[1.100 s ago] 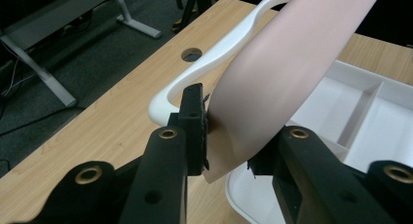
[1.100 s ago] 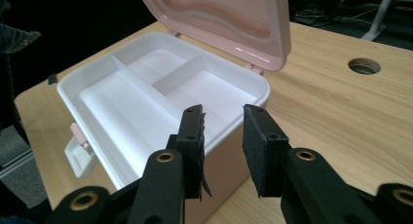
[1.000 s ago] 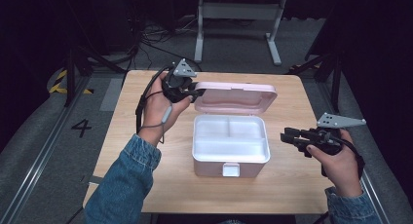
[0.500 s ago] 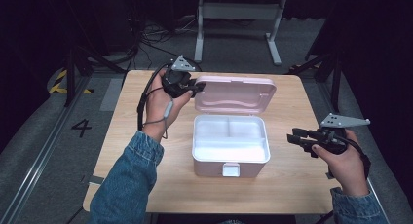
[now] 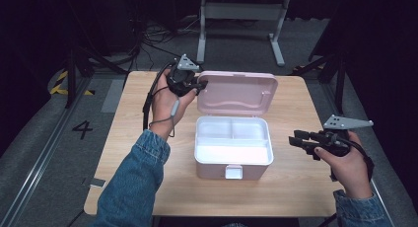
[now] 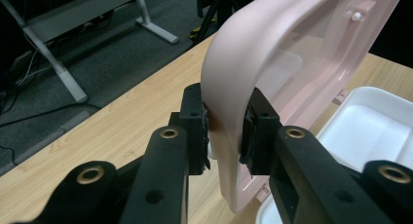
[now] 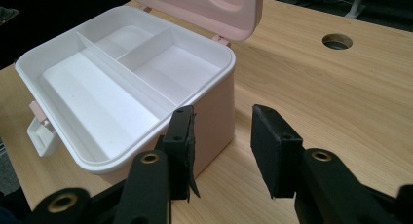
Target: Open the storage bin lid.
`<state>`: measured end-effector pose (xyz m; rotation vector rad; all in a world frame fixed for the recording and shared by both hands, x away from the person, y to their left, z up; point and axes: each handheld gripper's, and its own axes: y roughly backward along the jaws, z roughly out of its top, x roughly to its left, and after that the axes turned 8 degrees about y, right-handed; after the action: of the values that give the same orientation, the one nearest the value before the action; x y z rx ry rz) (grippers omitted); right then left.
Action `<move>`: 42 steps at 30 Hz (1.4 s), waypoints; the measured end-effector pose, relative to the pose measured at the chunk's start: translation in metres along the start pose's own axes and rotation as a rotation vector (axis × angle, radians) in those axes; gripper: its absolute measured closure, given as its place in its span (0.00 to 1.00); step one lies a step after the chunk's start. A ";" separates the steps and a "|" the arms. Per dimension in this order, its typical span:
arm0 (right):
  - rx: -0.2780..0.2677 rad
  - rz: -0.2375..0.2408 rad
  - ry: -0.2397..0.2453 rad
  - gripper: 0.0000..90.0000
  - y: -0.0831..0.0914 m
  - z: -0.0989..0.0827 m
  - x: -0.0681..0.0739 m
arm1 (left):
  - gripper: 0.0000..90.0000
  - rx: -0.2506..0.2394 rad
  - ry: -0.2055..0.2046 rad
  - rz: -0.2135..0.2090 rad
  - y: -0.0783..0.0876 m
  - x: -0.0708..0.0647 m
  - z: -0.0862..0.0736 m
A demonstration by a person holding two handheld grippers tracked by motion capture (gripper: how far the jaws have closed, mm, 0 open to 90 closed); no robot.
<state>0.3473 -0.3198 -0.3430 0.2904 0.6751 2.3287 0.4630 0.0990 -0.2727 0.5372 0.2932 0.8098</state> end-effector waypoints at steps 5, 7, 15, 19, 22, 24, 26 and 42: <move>-0.008 -0.004 -0.008 0.69 0.001 0.000 -0.001 | 0.82 0.003 0.012 0.011 -0.006 0.003 0.002; -0.009 0.004 -0.012 0.69 0.001 0.000 -0.001 | 0.82 0.015 0.015 0.014 -0.008 0.005 0.003; -0.010 0.003 -0.019 0.69 0.002 0.000 -0.002 | 0.83 0.058 0.043 0.045 -0.024 0.015 0.005; -0.011 -0.001 -0.022 0.69 0.003 -0.002 -0.002 | 0.83 0.058 0.060 0.039 -0.030 0.020 0.005; -0.005 -0.007 -0.028 0.69 0.005 -0.004 -0.002 | 0.83 0.057 0.071 0.036 -0.035 0.024 0.005; -0.002 -0.011 -0.036 0.69 0.007 -0.006 -0.002 | 0.83 0.063 0.076 0.037 -0.037 0.025 0.005; -0.002 -0.018 -0.037 0.69 0.008 -0.008 -0.002 | 0.82 0.067 0.084 0.038 -0.040 0.026 0.004; 0.006 -0.012 -0.053 0.69 0.005 -0.011 -0.006 | 0.80 0.129 0.106 0.063 -0.061 0.036 0.002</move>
<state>0.3445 -0.3310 -0.3494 0.3485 0.6561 2.2992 0.5246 0.0914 -0.3068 0.6278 0.4304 0.8864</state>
